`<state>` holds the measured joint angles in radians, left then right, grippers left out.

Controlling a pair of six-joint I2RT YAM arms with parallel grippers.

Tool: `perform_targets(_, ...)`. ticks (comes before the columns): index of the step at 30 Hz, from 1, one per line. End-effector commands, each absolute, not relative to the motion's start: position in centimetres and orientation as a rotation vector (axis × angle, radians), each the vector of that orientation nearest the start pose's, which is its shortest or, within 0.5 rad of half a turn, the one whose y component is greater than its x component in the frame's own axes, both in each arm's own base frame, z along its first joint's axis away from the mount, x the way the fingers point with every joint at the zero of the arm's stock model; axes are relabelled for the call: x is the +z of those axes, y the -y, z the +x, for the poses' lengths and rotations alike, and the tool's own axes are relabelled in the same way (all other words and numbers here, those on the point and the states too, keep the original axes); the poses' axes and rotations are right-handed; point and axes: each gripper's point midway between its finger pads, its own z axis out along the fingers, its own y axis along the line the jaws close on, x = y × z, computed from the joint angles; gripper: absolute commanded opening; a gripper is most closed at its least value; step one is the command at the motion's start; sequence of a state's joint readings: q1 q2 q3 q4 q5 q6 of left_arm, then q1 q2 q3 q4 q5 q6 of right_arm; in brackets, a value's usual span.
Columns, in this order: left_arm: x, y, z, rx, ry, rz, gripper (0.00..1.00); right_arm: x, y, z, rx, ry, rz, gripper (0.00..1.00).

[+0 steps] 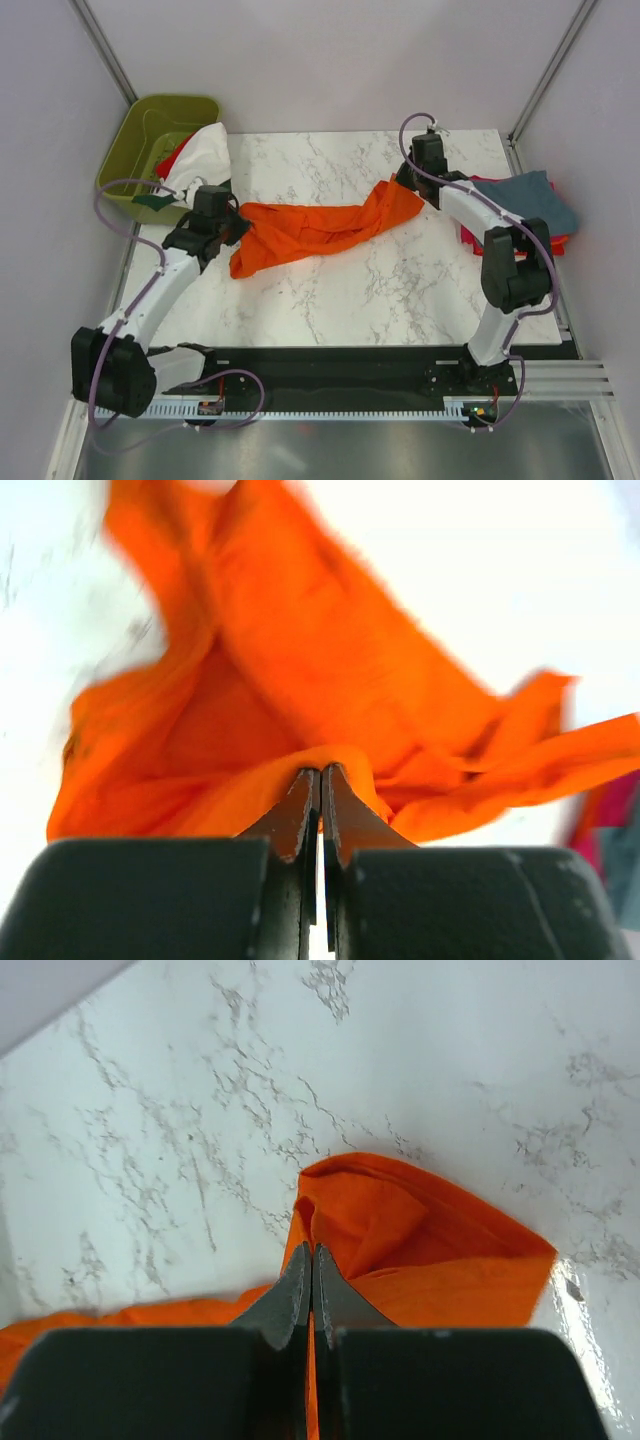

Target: Fold and stack the t-shirts

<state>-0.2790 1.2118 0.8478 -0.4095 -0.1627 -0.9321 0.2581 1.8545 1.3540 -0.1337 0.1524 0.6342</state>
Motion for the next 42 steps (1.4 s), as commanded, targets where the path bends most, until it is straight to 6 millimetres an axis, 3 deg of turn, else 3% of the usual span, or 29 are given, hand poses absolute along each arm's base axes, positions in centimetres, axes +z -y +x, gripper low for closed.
perform_targets(1, 21.5, 9.1, 33.8, -0.480, -2.033, -0.707, 0.02, 17.8, -12.3, 49.1, 0.374, -2.081, 0.510, 0.00)
perform_targets(4, 21.4, 9.8, 31.8, -0.543, -2.060, -0.656, 0.02, 17.4, -11.1, 45.0, 0.366, -2.089, 0.530, 0.00)
perform_targets(5, 20.5, 9.9, 30.4, -0.561, -2.077, -0.644, 0.02, 16.3, -10.3, 42.3, 0.357, -2.102, 0.562, 0.00)
perform_targets(6, 19.9, 10.1, 29.4, -0.583, -2.095, -0.638, 0.02, 15.7, -9.6, 40.9, 0.344, -2.101, 0.592, 0.00)
perform_targets(7, 17.5, 9.8, 27.9, -0.564, -2.149, -0.655, 0.02, 14.0, -7.9, 37.8, 0.289, -2.100, 0.645, 0.00)
perform_targets(8, 17.8, 9.5, 26.7, -0.579, -2.129, -0.656, 0.02, 13.2, -7.1, 36.3, 0.278, -2.084, 0.714, 0.00)
perform_targets(9, 17.1, 9.1, 25.8, -0.563, -2.134, -0.676, 0.02, 12.2, -6.1, 34.7, 0.252, -2.076, 0.758, 0.00)
perform_targets(10, 15.5, 8.6, 24.7, -0.538, -2.162, -0.696, 0.02, 10.7, -4.2, 31.8, 0.193, -2.049, 0.821, 0.00)
perform_targets(12, 15.2, 7.5, 22.7, -0.513, -2.140, -0.737, 0.02, 9.1, -2.1, 29.0, 0.143, -2.003, 0.950, 0.01)
perform_targets(13, 14.3, 7.2, 21.9, -0.503, -2.151, -0.748, 0.02, 8.3, -1.4, 27.2, 0.140, -1.970, 0.965, 0.33)
perform_targets(14, 13.8, 7.1, 21.3, -0.504, -2.156, -0.754, 0.02, 8.1, -1.2, 26.6, 0.145, -1.951, 0.965, 0.52)
perform_targets(15, 14.1, 7.2, 20.8, -0.534, -2.136, -0.754, 0.02, 8.1, -1.1, 26.3, 0.157, -1.940, 0.949, 0.67)
perform_targets(16, 13.3, 7.3, 20.4, -0.541, -2.151, -0.761, 0.02, 8.2, -1.3, 25.9, 0.181, -1.926, 0.925, 0.74)
perform_targets(18, 12.9, 7.9, 19.9, -0.589, -2.158, -0.770, 0.02, 8.7, -1.9, 26.1, 0.218, -1.933, 0.872, 0.75)
perform_targets(22, 11.7, 8.3, 19.7, -0.610, -2.184, -0.789, 0.02, 9.2, -4.0, 27.7, 0.247, -2.058, 0.703, 0.71)
perform_targets(25, 11.6, 8.2, 19.8, -0.594, -2.191, -0.786, 0.02, 8.2, -5.8, 29.1, 0.274, -2.183, 0.628, 0.62)
perform_targets(28, 11.9, 8.0, 20.1, -0.579, -2.184, -0.783, 0.02, 6.9, -6.0, 29.6, 0.225, -2.268, 0.615, 0.58)
perform_targets(36, 12.6, 7.9, 20.3, -0.575, -2.166, -0.766, 0.02, 5.4, -4.7, 27.7, 0.162, -2.275, 0.758, 0.51)
perform_targets(37, 12.7, 7.9, 20.3, -0.575, -2.166, -0.761, 0.02, 5.5, -4.7, 27.4, 0.169, -2.270, 0.756, 0.46)
perform_targets(42, 12.7, 7.9, 20.5, -0.568, -2.170, -0.751, 0.02, 4.8, -5.8, 26.6, 0.232, -2.326, 0.727, 0.45)
